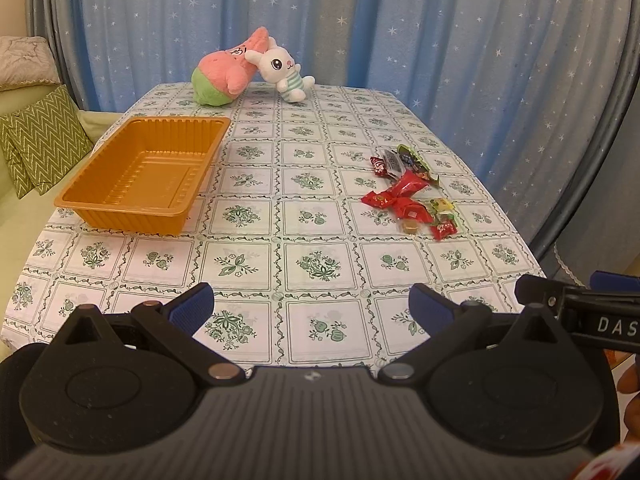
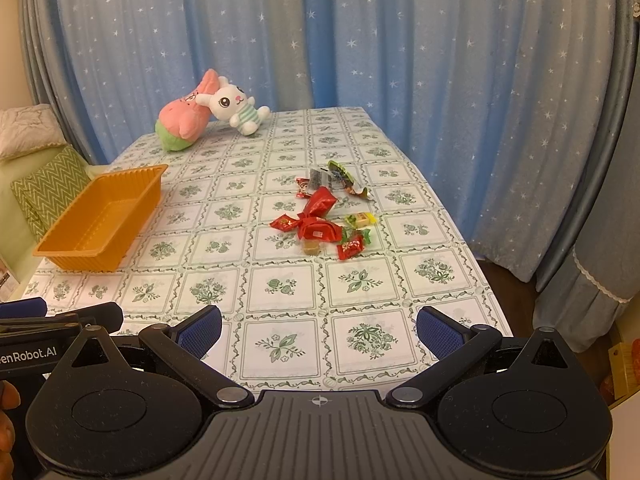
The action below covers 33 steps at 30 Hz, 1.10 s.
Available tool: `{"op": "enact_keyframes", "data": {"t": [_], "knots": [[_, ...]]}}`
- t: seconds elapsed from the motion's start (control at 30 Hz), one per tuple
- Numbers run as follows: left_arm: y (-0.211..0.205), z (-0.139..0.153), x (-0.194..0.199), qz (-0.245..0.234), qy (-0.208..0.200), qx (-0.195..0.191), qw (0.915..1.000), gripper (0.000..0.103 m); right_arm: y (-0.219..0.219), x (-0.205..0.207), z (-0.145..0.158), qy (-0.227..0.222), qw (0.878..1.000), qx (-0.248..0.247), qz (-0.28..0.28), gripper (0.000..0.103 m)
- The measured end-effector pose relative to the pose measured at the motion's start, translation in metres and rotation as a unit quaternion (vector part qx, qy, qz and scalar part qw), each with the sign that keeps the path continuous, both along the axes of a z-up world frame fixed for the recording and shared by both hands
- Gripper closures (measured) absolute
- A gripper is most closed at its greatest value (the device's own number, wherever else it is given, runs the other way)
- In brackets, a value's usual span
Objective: Organize snacks
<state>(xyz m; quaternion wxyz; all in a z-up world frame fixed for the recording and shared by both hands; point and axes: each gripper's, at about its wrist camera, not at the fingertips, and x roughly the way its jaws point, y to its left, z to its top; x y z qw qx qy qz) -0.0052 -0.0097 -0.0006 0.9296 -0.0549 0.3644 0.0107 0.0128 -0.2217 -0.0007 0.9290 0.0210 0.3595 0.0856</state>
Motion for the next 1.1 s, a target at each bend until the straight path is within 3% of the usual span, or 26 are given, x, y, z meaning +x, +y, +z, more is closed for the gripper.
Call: {"op": "enact_keyframes", "data": {"t": [1.1], "knots": [[-0.0027, 0.0017, 0.0037, -0.002, 0.001, -0.003, 1.0000, 0.000, -0.0030, 0.0012, 0.0025, 0.001, 1.000, 0.000, -0.002, 0.000]]}}
